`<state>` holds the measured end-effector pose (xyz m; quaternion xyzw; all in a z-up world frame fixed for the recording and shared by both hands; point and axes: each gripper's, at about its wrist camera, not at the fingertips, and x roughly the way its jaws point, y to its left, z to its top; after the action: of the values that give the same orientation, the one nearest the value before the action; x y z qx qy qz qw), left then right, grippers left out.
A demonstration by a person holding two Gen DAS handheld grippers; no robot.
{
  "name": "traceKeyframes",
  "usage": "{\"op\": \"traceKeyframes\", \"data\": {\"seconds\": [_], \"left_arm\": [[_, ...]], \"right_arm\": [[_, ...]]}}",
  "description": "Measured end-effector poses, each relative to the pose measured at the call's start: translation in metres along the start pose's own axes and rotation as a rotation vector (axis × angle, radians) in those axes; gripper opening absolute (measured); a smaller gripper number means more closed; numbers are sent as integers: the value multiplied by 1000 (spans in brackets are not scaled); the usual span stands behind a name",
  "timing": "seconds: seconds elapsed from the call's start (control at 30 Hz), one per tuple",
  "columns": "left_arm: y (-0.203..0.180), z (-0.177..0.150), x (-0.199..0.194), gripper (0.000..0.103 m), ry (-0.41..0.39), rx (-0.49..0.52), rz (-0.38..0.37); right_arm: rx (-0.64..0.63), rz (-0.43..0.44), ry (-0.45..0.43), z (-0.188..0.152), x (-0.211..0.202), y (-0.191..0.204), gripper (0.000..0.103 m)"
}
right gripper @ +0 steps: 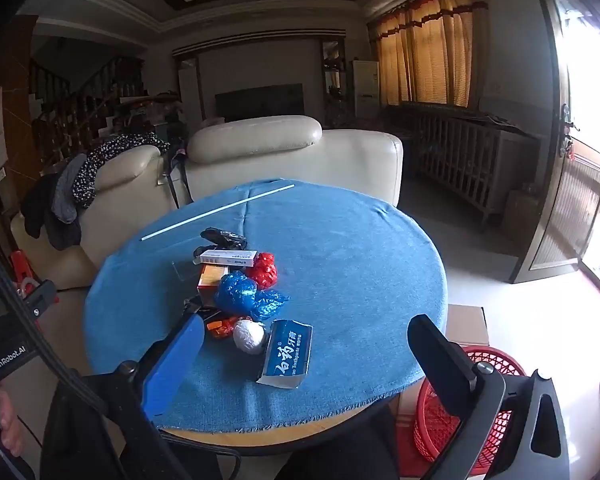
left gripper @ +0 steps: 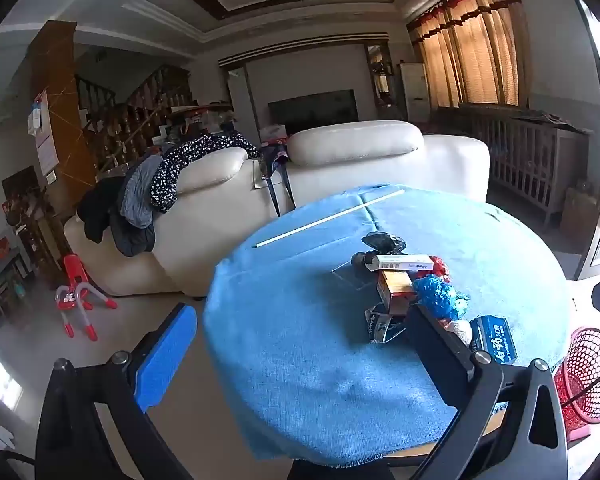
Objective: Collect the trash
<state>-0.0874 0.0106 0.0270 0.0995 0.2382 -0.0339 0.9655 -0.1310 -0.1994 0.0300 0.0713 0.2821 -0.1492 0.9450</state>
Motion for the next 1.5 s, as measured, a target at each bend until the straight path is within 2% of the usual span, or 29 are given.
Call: {"op": "traceKeyframes", "data": {"seconds": [0.37, 1.5], "left_arm": [[0, 2, -2, 103, 0, 1, 0], [1, -1, -1, 103, 18, 7, -9]], "right_arm": [[-9, -11, -5, -4, -9, 1, 103], [-12, -24, 1, -5, 6, 7, 103]]}}
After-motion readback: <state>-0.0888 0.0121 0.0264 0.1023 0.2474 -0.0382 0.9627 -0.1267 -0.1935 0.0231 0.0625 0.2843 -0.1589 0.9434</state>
